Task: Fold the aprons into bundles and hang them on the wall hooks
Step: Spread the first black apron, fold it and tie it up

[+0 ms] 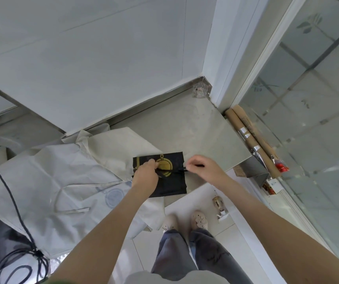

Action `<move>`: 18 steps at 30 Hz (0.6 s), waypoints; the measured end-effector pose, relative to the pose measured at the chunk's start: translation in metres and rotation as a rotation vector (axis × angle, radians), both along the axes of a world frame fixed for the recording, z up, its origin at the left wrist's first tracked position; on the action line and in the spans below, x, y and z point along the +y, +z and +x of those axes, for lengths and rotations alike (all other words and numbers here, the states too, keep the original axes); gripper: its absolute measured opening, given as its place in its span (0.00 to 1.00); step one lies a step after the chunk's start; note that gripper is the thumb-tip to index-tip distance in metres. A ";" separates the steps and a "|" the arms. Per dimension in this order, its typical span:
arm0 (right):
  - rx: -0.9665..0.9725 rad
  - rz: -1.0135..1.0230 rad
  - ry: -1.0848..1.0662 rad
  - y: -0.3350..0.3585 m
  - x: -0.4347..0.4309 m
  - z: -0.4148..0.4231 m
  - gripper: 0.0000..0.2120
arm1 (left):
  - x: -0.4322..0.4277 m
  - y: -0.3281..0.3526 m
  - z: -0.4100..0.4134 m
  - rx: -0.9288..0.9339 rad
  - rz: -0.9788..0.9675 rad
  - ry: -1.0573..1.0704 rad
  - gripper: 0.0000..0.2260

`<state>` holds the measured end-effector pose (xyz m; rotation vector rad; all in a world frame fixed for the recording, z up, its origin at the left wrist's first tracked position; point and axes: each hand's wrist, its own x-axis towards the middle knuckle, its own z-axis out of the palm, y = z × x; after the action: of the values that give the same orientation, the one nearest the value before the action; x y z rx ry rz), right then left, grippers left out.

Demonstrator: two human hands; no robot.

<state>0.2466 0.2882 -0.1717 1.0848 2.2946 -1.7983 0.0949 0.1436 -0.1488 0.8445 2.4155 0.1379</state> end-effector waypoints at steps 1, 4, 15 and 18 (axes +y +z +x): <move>-0.053 0.112 0.124 -0.005 -0.002 -0.005 0.05 | 0.000 -0.001 -0.001 -0.031 0.001 0.015 0.12; -0.133 0.367 0.290 -0.014 -0.006 -0.013 0.07 | 0.000 -0.008 -0.004 -0.097 0.019 0.054 0.11; -0.239 0.267 0.154 -0.011 -0.004 -0.003 0.09 | -0.019 -0.014 -0.018 -0.414 0.222 0.385 0.08; -0.173 0.105 0.036 0.006 -0.004 0.002 0.14 | -0.015 -0.001 -0.020 -0.454 0.292 0.446 0.12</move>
<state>0.2485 0.2844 -0.1655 1.1554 2.3122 -1.5213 0.0746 0.1283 -0.1502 0.3234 2.1292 0.7808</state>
